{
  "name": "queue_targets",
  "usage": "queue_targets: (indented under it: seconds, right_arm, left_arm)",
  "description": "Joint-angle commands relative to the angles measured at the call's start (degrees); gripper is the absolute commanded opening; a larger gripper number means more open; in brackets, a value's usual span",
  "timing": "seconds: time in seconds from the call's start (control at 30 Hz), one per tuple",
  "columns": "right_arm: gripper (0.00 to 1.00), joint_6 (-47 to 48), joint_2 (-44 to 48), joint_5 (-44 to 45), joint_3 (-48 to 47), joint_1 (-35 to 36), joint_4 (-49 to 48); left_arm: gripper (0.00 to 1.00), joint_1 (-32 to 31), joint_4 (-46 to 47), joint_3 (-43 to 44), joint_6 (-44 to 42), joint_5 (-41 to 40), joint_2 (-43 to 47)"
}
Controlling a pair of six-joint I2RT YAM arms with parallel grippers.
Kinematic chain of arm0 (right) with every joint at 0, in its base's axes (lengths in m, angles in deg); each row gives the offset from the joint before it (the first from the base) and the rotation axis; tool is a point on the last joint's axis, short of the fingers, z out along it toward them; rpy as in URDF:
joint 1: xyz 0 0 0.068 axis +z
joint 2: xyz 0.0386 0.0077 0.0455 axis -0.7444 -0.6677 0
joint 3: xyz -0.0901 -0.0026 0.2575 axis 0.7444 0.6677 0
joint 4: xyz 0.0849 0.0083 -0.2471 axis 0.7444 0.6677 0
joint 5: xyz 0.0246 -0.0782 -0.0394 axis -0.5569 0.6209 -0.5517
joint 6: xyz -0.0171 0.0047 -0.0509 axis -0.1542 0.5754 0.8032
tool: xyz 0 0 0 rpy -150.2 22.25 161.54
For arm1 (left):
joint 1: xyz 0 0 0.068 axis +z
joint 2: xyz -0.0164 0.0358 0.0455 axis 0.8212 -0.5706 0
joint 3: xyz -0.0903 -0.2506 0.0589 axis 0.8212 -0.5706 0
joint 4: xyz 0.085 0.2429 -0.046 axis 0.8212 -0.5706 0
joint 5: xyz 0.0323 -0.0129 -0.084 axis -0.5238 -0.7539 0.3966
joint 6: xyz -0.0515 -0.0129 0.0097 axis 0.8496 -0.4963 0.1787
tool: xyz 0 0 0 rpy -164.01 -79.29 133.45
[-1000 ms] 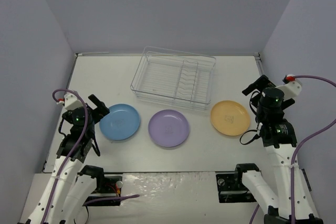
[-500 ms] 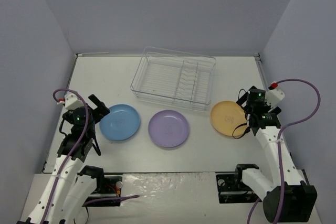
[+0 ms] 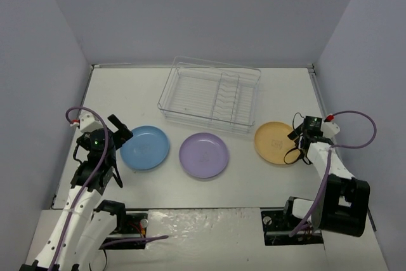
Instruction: Load the plates into the dish rack
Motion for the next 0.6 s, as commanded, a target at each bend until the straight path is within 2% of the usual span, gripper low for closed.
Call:
queue_targets:
  seconds: [0.0, 0.1, 0.2, 0.37, 0.47, 0.57]
  right_arm:
    - [0.82, -0.66, -3.34, -4.4, 1.07, -0.43, -9.08]
    - [0.77, -0.67, -7.11, -7.03, 1.42, -0.55, -11.53]
    - [0.67, -1.32, -10.69, -8.31, 1.11, -0.64, -12.46]
    - [0.48, -1.5, -14.3, -10.53, 0.67, -0.73, -13.67]
    - [0.31, -2.19, -14.3, -10.27, 1.12, -1.04, -14.27]
    - [0.23, -2.43, -12.57, -8.76, 1.23, -1.28, -13.41]
  left_arm:
    - [0.97, 0.24, 3.0, 1.11, 0.71, -1.3, -0.15]
    - [0.97, 0.22, 3.05, 1.03, 0.8, -1.43, 0.06]
    - [0.97, 0.26, 2.88, 1.04, 0.8, -1.46, 0.08]
    - [0.97, 0.26, 2.79, 1.1, 0.88, -1.82, 0.07]
    - [0.97, 0.27, 2.79, 1.11, 0.89, -1.71, -0.03]
    - [0.97, 0.27, 2.68, 1.11, 0.89, -1.92, -0.03]
